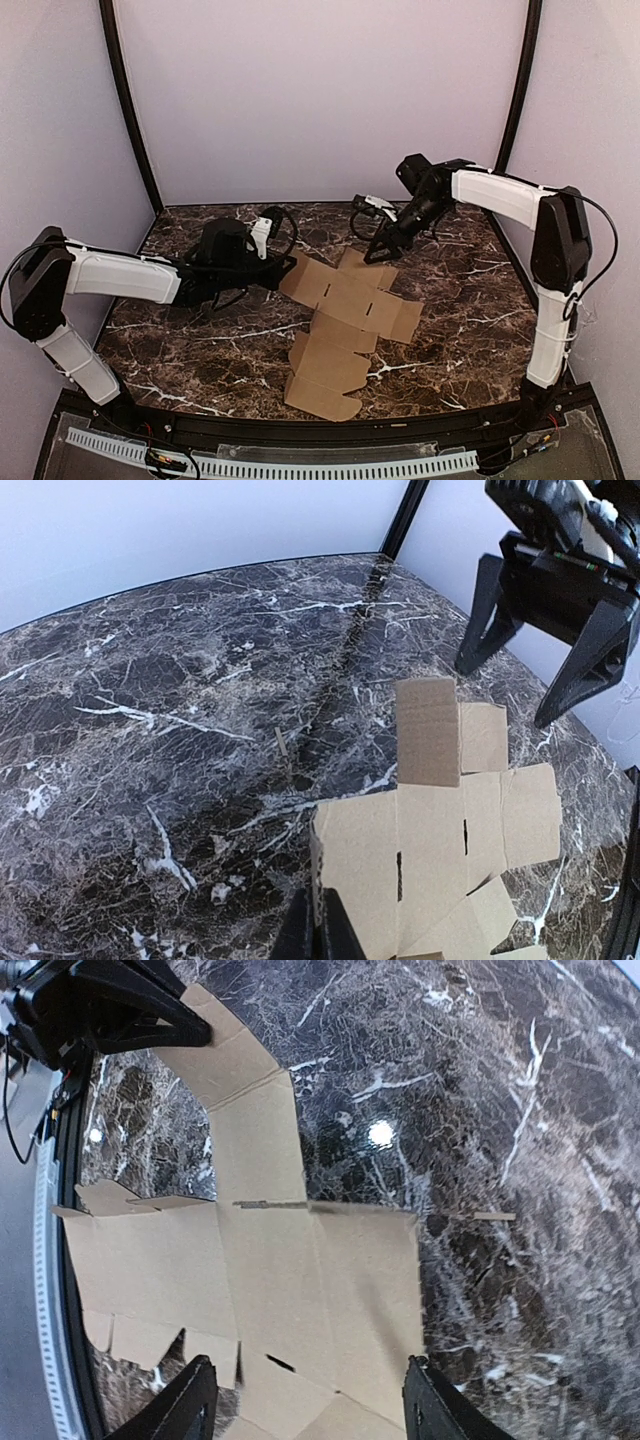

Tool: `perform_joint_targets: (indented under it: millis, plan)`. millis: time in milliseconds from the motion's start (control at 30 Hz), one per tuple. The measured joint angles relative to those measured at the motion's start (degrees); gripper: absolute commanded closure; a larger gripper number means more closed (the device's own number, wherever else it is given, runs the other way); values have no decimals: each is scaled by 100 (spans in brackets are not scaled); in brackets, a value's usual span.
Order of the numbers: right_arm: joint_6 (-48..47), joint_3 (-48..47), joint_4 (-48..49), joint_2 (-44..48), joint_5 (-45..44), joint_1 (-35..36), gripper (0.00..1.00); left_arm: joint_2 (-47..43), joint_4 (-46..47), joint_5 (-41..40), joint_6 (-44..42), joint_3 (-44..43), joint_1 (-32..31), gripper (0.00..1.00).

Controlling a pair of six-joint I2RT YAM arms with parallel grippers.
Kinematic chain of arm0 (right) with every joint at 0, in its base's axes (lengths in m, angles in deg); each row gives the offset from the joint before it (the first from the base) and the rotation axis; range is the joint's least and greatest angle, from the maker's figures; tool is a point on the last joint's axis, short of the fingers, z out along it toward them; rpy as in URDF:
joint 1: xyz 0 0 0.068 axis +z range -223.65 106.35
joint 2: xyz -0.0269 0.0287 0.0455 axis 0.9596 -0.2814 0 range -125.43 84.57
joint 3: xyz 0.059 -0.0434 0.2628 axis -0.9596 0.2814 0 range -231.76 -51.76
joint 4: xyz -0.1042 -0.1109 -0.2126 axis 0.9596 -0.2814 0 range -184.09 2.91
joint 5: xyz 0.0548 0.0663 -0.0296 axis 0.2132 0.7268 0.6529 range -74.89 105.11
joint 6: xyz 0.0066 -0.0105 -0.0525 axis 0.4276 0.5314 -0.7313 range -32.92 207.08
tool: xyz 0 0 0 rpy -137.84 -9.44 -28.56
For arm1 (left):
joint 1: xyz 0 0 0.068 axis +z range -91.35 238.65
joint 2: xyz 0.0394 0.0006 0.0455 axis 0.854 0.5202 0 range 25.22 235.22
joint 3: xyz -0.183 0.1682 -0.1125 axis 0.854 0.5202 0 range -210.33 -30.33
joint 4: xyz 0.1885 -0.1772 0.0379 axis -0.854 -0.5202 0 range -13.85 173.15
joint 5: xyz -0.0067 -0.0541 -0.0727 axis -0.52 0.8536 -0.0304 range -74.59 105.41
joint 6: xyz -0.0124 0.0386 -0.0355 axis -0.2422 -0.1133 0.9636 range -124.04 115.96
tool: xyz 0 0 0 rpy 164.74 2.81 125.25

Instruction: Fold the paper box

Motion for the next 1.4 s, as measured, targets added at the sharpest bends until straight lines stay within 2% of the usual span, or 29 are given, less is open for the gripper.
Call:
perform_joint_targets:
  millis: [167, 333, 467, 533, 633, 667, 767, 800, 867, 900, 1000, 1067, 1200, 1400]
  plan:
    - [-256, -289, 109, -42, -173, -22, 34, 0, 201, 225, -72, 186, 0, 99]
    - [-490, -931, -109, -555, -55, -26, 34, -15, 337, 321, -81, 201, 0, 99]
    - [-645, -975, -435, -824, 44, -26, 39, -72, 402, 297, -81, 214, 0, 99]
    - [-708, -874, -531, -835, 66, -26, 51, -98, 433, 234, -81, 219, 0, 99]
    - [-713, -754, -660, -833, 96, -26, 79, -101, 470, 125, -76, 221, 0, 99]
    - [-678, -723, -680, -833, 103, -26, 86, -101, 470, 76, -79, 221, 0, 99]
    - [-529, -599, -610, -787, 142, -26, 100, -98, 457, -52, -79, 221, -11, 99]
    - [-450, -501, -529, -728, 157, -24, 100, -94, 455, -85, -79, 221, -28, 99]
    - [-302, -229, -313, -551, 122, 15, 100, -68, 479, -116, -74, 219, -70, 90]
    - [-247, -118, -216, -461, 33, 55, 100, -57, 496, -120, -70, 221, -87, 75]
    - [-184, 166, 136, -195, -511, 286, 100, -37, 505, -46, -81, 221, -120, 51]
    - [-223, 262, 302, -81, -918, 487, 100, -55, 496, 13, -96, 225, -125, 43]
    - [-413, 280, 492, -9, -1670, 776, 100, -505, 278, 13, -267, 479, -125, 36]
    - [-931, 286, 603, 155, -2798, 997, 100, -2061, 286, -608, -345, 1353, -125, 32]
